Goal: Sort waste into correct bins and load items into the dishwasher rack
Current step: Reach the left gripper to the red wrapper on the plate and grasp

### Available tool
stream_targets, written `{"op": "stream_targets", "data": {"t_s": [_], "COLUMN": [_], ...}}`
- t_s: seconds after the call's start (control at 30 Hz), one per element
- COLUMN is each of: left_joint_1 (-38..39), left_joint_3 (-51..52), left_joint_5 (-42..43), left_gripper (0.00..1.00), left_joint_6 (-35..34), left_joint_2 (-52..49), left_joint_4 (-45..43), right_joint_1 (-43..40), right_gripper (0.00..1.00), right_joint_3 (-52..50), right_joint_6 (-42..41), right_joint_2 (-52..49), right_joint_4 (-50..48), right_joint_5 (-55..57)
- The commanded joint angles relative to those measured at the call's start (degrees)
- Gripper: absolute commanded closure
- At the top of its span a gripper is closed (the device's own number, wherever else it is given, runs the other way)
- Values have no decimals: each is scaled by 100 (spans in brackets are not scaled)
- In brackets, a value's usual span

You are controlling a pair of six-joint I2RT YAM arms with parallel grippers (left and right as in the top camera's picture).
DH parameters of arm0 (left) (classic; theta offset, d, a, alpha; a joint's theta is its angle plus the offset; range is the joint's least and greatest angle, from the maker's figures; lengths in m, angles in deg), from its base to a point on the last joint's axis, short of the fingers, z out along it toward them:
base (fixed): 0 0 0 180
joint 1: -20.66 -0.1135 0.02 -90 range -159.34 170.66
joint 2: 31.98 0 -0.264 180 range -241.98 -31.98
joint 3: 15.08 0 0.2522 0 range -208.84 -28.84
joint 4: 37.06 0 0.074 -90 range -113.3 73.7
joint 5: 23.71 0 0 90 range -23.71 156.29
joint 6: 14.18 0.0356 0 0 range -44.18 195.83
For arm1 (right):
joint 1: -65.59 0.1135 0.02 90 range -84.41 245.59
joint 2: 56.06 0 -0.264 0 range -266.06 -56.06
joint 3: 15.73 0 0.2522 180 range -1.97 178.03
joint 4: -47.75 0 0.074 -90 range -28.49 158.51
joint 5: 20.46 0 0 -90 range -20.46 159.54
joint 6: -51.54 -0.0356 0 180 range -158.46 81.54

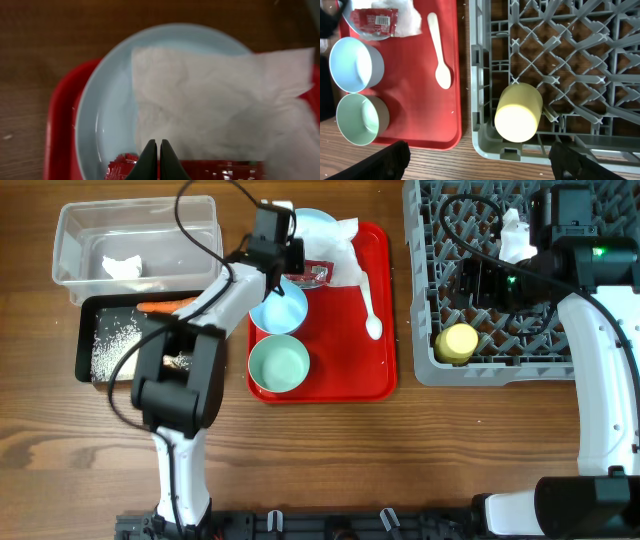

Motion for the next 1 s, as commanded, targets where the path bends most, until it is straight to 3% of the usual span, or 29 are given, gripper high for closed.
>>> {"op": "stream_targets", "data": {"t_s": [0.0,0.27,0.3,0.4,0.53,0.73,0.97], "left_joint_1": [17,-105,-105,-37,142,186,243], "left_joint_3": [-13,-13,-13,-13,-13,-13,-13], "left_joint_5": [-229,-356,-256,522,459,424,514], "left_gripper": [96,96,92,62,25,2,0], "left_joint_6": [11,9,9,498,990,1069,1360], "left_joint_2": [992,1611,1611,1502,1213,533,-9], "left_joint_4": [59,352,365,389,407,485,476], "right_joint_1": [24,24,24,24,24,24,26], "right_gripper": [7,7,7,7,7,7,7], "right_joint_3": [74,74,74,74,74,74,74], "right_joint_6": [-22,-22,-26,-26,-26,-48,-153], "right_joint_2": [52,52,52,52,52,52,52], "right_joint_4": [13,-13,-20,-26,9,17,22], "right_joint_5": [-15,-15,-17,-17,-20,-59,-63]}}
